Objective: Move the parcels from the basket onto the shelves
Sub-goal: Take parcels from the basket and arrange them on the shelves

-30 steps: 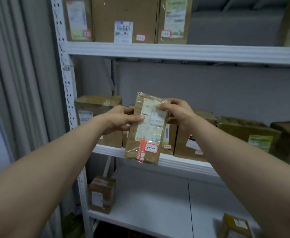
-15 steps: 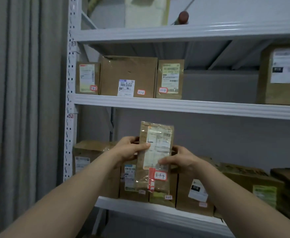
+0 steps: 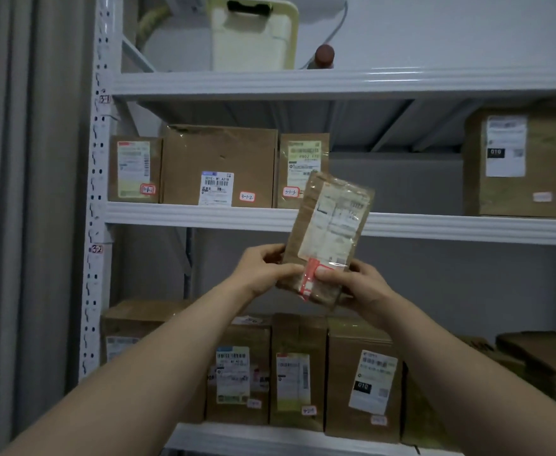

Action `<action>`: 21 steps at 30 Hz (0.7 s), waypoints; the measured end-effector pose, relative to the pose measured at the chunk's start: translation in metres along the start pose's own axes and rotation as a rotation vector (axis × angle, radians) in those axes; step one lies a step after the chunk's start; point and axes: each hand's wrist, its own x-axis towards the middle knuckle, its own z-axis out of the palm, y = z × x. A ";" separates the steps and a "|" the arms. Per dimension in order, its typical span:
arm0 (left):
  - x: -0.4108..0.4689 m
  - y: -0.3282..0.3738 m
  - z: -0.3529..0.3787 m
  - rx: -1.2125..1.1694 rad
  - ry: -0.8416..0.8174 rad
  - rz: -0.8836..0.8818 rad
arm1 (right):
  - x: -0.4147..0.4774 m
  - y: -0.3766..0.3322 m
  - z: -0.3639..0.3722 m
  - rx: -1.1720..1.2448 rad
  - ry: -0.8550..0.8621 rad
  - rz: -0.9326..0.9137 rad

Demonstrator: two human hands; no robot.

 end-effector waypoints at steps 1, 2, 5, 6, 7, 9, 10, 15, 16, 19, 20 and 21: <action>0.006 0.004 0.004 0.001 0.010 0.036 | 0.002 -0.008 -0.004 0.023 0.033 -0.037; 0.013 0.009 0.007 -0.003 0.031 0.075 | 0.005 -0.015 -0.009 0.043 0.069 -0.082; 0.037 0.028 0.023 0.021 0.133 0.188 | 0.013 -0.038 -0.022 0.067 0.195 -0.228; 0.045 0.036 0.029 0.046 0.158 0.217 | 0.016 -0.046 -0.026 0.049 0.234 -0.278; 0.054 0.044 0.036 0.067 0.171 0.247 | 0.018 -0.053 -0.031 0.029 0.262 -0.323; 0.073 0.058 0.050 0.092 0.192 0.298 | 0.022 -0.069 -0.043 -0.030 0.301 -0.381; 0.081 0.067 0.056 0.108 0.211 0.314 | 0.024 -0.078 -0.050 -0.058 0.308 -0.399; 0.122 0.091 0.084 0.267 0.325 0.337 | 0.044 -0.102 -0.094 -0.178 0.256 -0.416; 0.130 0.093 0.091 0.287 0.346 0.341 | 0.051 -0.103 -0.104 -0.186 0.244 -0.414; 0.147 0.092 0.112 0.422 0.401 0.331 | 0.075 -0.099 -0.124 -0.208 0.227 -0.404; 0.151 0.089 0.119 0.464 0.410 0.324 | 0.083 -0.096 -0.129 -0.207 0.229 -0.399; 0.156 0.086 0.125 0.507 0.414 0.320 | 0.092 -0.092 -0.133 -0.204 0.235 -0.393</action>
